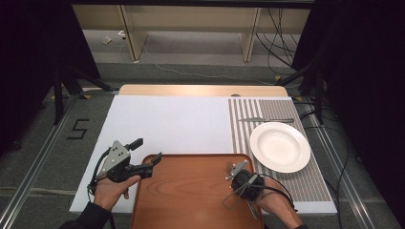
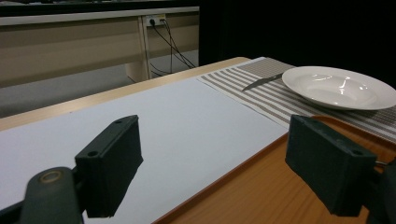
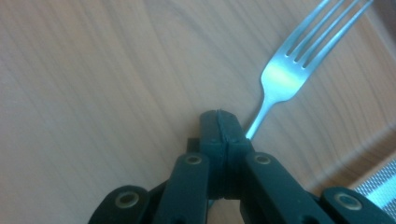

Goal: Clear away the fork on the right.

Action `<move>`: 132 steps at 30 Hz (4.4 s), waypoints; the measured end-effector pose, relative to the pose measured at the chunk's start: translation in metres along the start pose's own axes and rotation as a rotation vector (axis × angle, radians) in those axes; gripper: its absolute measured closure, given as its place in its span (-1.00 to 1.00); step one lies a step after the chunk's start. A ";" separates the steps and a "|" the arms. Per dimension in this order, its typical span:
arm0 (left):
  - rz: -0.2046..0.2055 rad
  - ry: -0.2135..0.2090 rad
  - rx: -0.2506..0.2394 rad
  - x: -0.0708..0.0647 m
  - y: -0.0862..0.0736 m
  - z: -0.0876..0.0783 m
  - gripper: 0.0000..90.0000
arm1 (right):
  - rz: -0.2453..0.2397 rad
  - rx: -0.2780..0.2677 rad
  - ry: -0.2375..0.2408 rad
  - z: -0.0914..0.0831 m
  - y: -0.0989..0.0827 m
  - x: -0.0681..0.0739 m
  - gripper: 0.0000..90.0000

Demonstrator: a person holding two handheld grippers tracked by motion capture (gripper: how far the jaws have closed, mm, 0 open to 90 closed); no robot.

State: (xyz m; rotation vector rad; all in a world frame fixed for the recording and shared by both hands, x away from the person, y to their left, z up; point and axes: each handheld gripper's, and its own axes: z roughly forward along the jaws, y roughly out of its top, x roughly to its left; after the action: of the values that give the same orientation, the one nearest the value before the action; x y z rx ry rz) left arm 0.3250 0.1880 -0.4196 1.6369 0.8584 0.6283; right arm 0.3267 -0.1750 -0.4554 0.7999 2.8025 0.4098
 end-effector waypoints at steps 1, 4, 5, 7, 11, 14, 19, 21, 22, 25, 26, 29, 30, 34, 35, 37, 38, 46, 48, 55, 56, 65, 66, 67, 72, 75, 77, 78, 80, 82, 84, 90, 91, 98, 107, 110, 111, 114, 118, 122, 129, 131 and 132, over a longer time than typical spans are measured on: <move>0.000 0.000 0.001 0.000 0.000 0.000 -0.60 | 0.002 0.004 -0.003 0.000 -0.001 -0.001 1.00; 0.000 -0.001 0.002 0.000 0.000 0.000 -0.60 | 0.012 0.006 -0.008 -0.001 -0.003 -0.004 1.00; 0.000 -0.001 0.002 0.000 0.000 0.000 -0.60 | 0.013 0.005 -0.008 -0.001 -0.004 -0.005 1.00; 0.001 -0.001 0.004 0.000 0.000 0.000 -0.60 | 0.018 0.007 -0.011 -0.001 -0.005 -0.007 1.00; -0.001 0.000 0.003 0.000 0.000 0.000 -0.60 | 0.024 0.011 -0.014 -0.002 -0.007 -0.008 1.00; -0.002 -0.001 0.003 0.000 0.000 0.000 -0.60 | 0.022 0.012 -0.022 -0.002 -0.008 -0.010 1.00; -0.002 -0.002 0.003 0.000 0.000 0.000 -0.60 | 0.032 0.019 -0.028 -0.003 -0.011 -0.012 1.00; -0.002 -0.002 0.004 0.000 0.000 0.000 -0.60 | 0.041 0.023 -0.031 -0.003 -0.012 -0.013 1.00; -0.004 -0.002 0.004 0.000 0.000 0.000 -0.60 | 0.033 0.019 -0.033 -0.003 -0.012 -0.014 1.00; -0.006 -0.001 0.004 0.001 0.000 0.000 -0.60 | 0.043 0.020 -0.033 -0.004 -0.014 -0.015 1.00; -0.007 -0.001 0.004 0.001 0.000 0.000 -0.60 | 0.046 0.022 -0.036 -0.004 -0.015 -0.016 1.00; -0.008 -0.002 0.005 0.001 0.000 0.000 -0.61 | 0.055 0.026 -0.034 -0.005 -0.016 -0.017 1.00; -0.009 -0.002 0.006 0.001 -0.001 0.001 -0.61 | 0.055 0.023 -0.033 -0.005 -0.017 -0.017 1.00; -0.009 -0.002 0.006 0.001 0.000 0.000 -0.61 | 0.071 0.012 -0.021 -0.005 -0.019 -0.019 1.00; -0.009 -0.003 0.006 0.001 0.000 0.000 -0.61 | 0.073 0.011 -0.020 -0.005 -0.019 -0.019 1.00; -0.010 -0.009 0.004 0.001 0.000 0.000 -0.61 | 0.073 0.012 -0.020 -0.005 -0.019 -0.019 1.00; -0.013 -0.008 0.002 0.001 0.000 0.000 -0.61 | 0.081 0.013 -0.018 -0.005 -0.019 -0.019 1.00; -0.018 0.001 -0.001 0.003 0.000 -0.001 -0.62 | 0.135 -0.126 0.040 -0.013 -0.022 -0.025 0.75; -0.015 -0.002 0.000 0.002 0.000 0.000 -0.62 | 0.138 -0.177 0.046 -0.016 -0.021 -0.025 0.62; -0.015 -0.002 -0.002 0.002 0.000 -0.001 -0.62 | 0.212 -0.376 0.061 -0.027 -0.018 -0.025 0.05; -0.013 -0.002 -0.001 0.002 0.000 -0.001 -0.62 | 0.226 -0.399 0.063 -0.028 -0.018 -0.025 0.00; -0.013 -0.005 -0.002 0.001 0.000 -0.001 -0.62 | 0.284 -0.562 0.063 -0.039 -0.016 -0.024 -0.25; -0.011 -0.006 0.000 0.001 0.000 -0.001 -0.62 | 0.282 -0.581 0.055 -0.040 -0.016 -0.023 -0.26; -0.011 -0.009 0.002 0.001 0.000 -0.001 -0.62 | 0.284 -0.595 0.054 -0.041 -0.016 -0.023 -0.28; -0.008 -0.013 0.009 0.001 -0.001 0.000 -0.62 | 0.290 -0.657 0.042 -0.047 -0.016 -0.020 -0.31; -0.009 -0.013 0.010 0.001 -0.001 0.001 -0.62 | 0.299 -0.701 0.034 -0.051 -0.017 -0.020 -0.33; -0.009 -0.014 0.011 0.001 -0.001 0.001 -0.62 | 0.303 -0.729 0.022 -0.053 -0.018 -0.019 -0.34; -0.009 -0.015 0.012 0.001 -0.001 0.001 -0.62 | 0.303 -0.735 0.017 -0.054 -0.019 -0.019 -0.34; -0.009 -0.016 0.014 0.001 -0.001 0.001 -0.62 | 0.307 -0.752 0.006 -0.056 -0.020 -0.019 -0.35; -0.009 -0.017 0.014 0.001 -0.001 0.001 -0.62 | 0.301 -0.767 -0.003 -0.058 -0.021 -0.018 -0.35; -0.010 -0.017 0.014 0.000 -0.001 0.001 -0.62 | 0.301 -0.777 -0.008 -0.060 -0.023 -0.017 -0.36; -0.006 -0.022 0.016 -0.001 -0.001 0.001 -0.62 | 0.301 -0.806 -0.028 -0.062 -0.027 -0.016 -0.37; -0.005 -0.022 0.016 -0.001 -0.001 0.001 -0.62 | 0.305 -0.816 -0.029 -0.063 -0.028 -0.016 -0.37; -0.004 -0.024 0.016 -0.001 -0.001 0.001 -0.62 | 0.296 -0.820 -0.051 -0.063 -0.031 -0.016 -0.44; 0.009 -0.038 0.017 -0.005 -0.001 0.001 -0.62 | 0.298 -0.834 -0.063 -0.066 -0.038 -0.013 -0.50; 0.003 -0.034 0.018 -0.005 -0.001 0.000 -0.63 | 0.300 -0.839 -0.076 -0.068 -0.040 -0.011 -0.51; 0.000 -0.034 0.018 -0.005 -0.001 0.000 -0.63 | 0.305 -0.842 -0.074 -0.068 -0.041 -0.011 -0.53; 0.001 -0.038 0.018 -0.006 -0.002 0.001 -0.63 | 0.303 -0.845 -0.076 -0.068 -0.041 -0.009 -0.56; 0.001 -0.040 0.019 -0.007 -0.002 0.000 -0.63 | 0.304 -0.856 -0.077 -0.068 -0.040 -0.005 -0.62; 0.006 -0.040 0.022 -0.007 -0.002 -0.001 -0.63 | 0.304 -0.857 -0.083 -0.069 -0.041 -0.002 -0.63; 0.003 -0.040 0.022 -0.007 -0.002 0.000 -0.63 | 0.311 -0.852 -0.094 -0.070 -0.047 -0.003 -0.64; 0.002 -0.039 0.021 -0.007 -0.002 0.000 -0.63 | 0.309 -0.856 -0.097 -0.070 -0.047 -0.003 -0.64; 0.003 -0.039 0.021 -0.006 -0.002 0.000 -0.63 | 0.307 -0.856 -0.099 -0.071 -0.048 -0.003 -0.64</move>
State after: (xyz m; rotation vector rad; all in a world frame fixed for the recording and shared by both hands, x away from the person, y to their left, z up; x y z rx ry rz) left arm 0.3212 0.1830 -0.4210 1.6643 0.8365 0.5895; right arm 0.2879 -0.2303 -0.4036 0.9619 2.0628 1.4277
